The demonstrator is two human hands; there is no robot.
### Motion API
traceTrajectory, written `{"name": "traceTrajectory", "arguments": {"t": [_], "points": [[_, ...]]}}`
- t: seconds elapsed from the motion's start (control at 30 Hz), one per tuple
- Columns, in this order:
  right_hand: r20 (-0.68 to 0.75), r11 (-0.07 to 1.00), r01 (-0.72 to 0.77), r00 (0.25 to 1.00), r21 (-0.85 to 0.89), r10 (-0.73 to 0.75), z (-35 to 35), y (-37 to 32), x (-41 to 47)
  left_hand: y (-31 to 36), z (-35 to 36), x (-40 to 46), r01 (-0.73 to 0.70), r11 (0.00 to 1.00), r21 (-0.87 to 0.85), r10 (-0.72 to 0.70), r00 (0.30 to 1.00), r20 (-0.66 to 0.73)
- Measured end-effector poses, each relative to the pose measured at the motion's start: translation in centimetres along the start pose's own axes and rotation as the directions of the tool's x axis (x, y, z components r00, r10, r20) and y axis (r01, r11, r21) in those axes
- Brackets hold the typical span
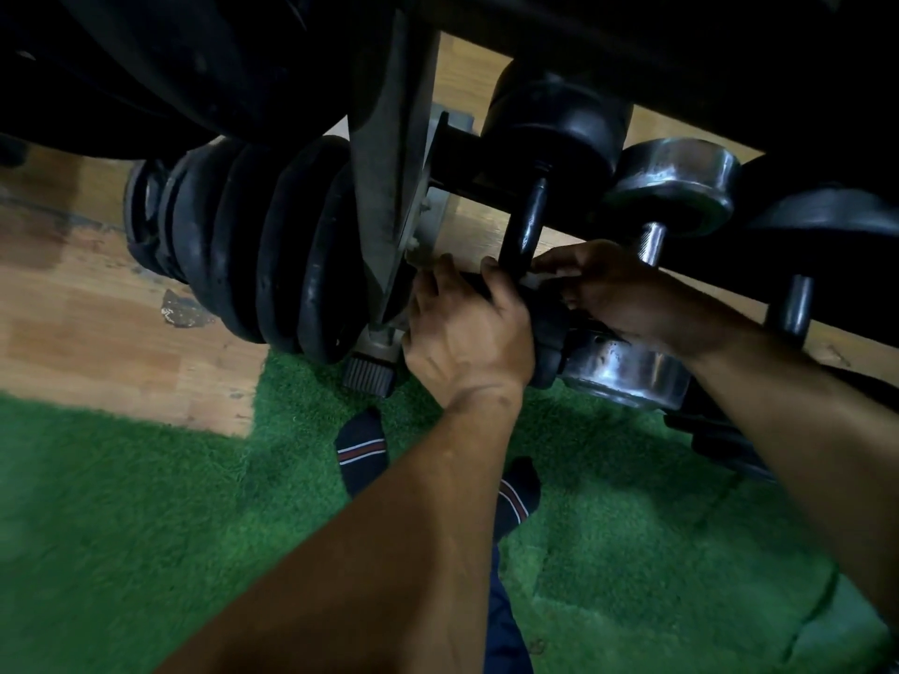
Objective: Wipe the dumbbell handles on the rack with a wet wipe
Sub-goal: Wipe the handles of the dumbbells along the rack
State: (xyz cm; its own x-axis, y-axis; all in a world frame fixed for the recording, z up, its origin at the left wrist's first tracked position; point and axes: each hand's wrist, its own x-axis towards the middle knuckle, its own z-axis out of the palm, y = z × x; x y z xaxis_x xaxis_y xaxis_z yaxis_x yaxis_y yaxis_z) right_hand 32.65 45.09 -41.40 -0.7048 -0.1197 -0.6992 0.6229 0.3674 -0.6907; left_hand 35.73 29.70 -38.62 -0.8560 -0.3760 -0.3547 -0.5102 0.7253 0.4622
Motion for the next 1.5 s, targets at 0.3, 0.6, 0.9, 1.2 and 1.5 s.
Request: {"name": "traceTrajectory", "arguments": {"t": [0.3,0.6,0.9,1.2,1.5], "points": [[0.106,0.764,-0.268,0.961,0.587,0.255,0.9,-1.0,2.7,0.1,0.1,-0.1,-0.007,1.000,0.023,0.008,1.000,-0.023],[-0.281,0.548,0.076,0.911,0.833,0.301,1.2,-2.4,4.7,0.2,0.0,-0.1,0.004,1.000,0.009,-0.004,1.000,-0.008],[-0.478,0.643,0.246,0.852,0.726,0.214,1.4,-1.9,1.9,0.1,-0.2,-0.3,-0.096,0.993,0.068,0.100,0.994,-0.051],[-0.619,0.918,0.254,0.785,0.303,-0.013,-1.3,1.4,-2.9,-0.8,-0.8,-0.2,-0.492,0.818,0.297,0.500,0.864,0.056],[-0.624,0.988,0.150,0.768,-0.038,-0.141,-3.3,4.4,-6.2,-1.9,-2.6,0.6,-0.914,0.232,0.332,0.815,0.369,0.447]]}}
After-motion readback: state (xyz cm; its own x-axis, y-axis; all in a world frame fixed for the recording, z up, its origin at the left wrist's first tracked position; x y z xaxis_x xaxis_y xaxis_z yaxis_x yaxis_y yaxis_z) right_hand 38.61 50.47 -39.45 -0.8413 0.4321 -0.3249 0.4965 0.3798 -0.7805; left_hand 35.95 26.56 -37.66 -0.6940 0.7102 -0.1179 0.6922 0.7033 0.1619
